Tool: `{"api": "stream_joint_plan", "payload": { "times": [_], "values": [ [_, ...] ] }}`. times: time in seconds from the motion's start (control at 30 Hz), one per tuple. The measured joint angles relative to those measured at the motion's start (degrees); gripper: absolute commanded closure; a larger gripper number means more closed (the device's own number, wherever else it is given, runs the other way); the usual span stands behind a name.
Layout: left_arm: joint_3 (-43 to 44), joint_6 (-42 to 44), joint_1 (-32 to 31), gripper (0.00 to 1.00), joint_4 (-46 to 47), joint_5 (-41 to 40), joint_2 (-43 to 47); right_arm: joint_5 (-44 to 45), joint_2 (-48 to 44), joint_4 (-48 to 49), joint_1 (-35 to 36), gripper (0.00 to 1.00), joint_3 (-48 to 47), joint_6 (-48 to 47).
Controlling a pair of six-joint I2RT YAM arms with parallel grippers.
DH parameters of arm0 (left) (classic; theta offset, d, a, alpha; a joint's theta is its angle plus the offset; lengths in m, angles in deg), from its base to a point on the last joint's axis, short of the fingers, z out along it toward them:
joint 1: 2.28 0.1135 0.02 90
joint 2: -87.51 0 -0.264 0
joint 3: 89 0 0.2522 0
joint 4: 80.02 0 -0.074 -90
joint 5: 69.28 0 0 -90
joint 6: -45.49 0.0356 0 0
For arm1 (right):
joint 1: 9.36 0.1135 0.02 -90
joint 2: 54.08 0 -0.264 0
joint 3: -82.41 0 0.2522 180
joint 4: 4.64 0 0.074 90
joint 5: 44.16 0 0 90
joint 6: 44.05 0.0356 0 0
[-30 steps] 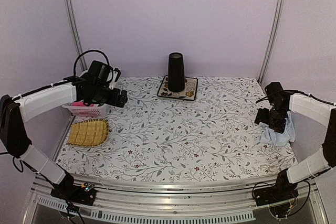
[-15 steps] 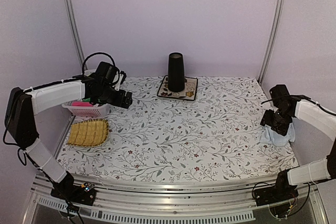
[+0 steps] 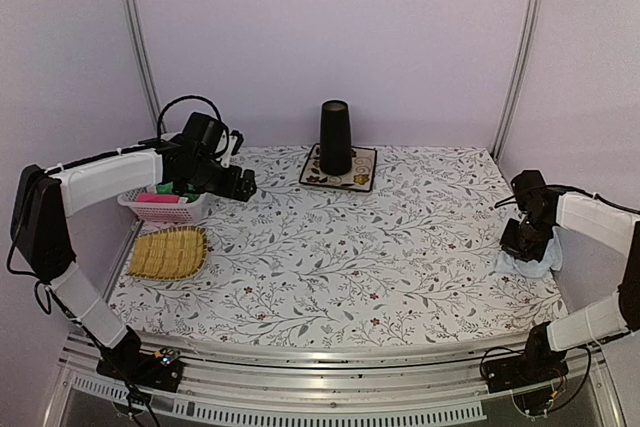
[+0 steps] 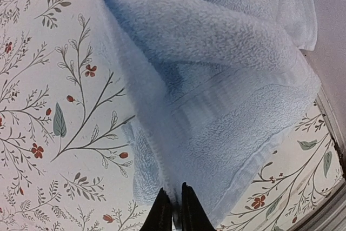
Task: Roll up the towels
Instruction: Pick up the towel from the corner of the board, then place the towel at the center of the board.
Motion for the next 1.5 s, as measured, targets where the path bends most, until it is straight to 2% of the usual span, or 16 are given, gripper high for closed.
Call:
{"api": "stream_joint_plan", "payload": {
  "times": [0.27, 0.4, 0.47, 0.53, 0.6, 0.8, 0.9, 0.97, 1.07, 1.33, 1.5],
  "values": [
    [-0.5, -0.5, 0.0, 0.03, 0.7, 3.5, 0.0, -1.2, -3.7, -1.4, 0.0, 0.98, -1.6, -0.8],
    [-0.5, -0.7, 0.0, 0.03, 1.1, 5.4, 0.0, -5.3, -3.7, -1.5, 0.9, 0.98, -5.3, -2.7],
    [-0.5, -0.7, 0.0, 0.03, 1.5, 6.3, 0.2, -8.3, -3.3, -1.1, 3.9, 0.98, -8.8, -3.8],
    [-0.5, -0.7, 0.0, 0.03, 2.0, 7.3, 0.7, -11.6, -1.5, -0.8, 8.9, 0.98, -15.1, -4.9],
    [-0.5, -0.6, 0.0, 0.03, 2.7, 8.4, 1.9, -14.8, 3.5, -0.8, 15.6, 0.98, -26.4, -6.2],
    [0.7, 0.9, 0.0, 0.03, 5.0, 10.7, 5.2, -23.6, 22.5, -0.9, 32.6, 0.98, -70.6, -11.5],
    [0.8, 1.6, 0.0, 0.03, 6.5, 11.5, 7.3, -26.5, 23.3, -0.4, 37.5, 0.98, -78.9, -13.2],
    [0.8, 1.9, 0.0, 0.03, 7.5, 12.1, 8.6, -26.6, 21.1, -0.3, 38.5, 0.98, -78.6, -13.6],
    [0.8, 2.4, 0.0, 0.03, 8.8, 13.1, 10.3, -25.1, 16.4, 0.3, 37.2, 0.98, -72.7, -14.1],
    [0.6, 4.0, 0.0, 0.03, 9.0, 14.1, 11.2, -21.5, 8.5, -1.6, 32.1, 0.98, -48.9, -10.4],
    [-1.1, 4.8, 0.0, 0.03, 9.6, 18.6, 11.4, -19.3, 2.2, -6.1, 24.9, 0.98, -35.7, -6.1]
  ]
}}
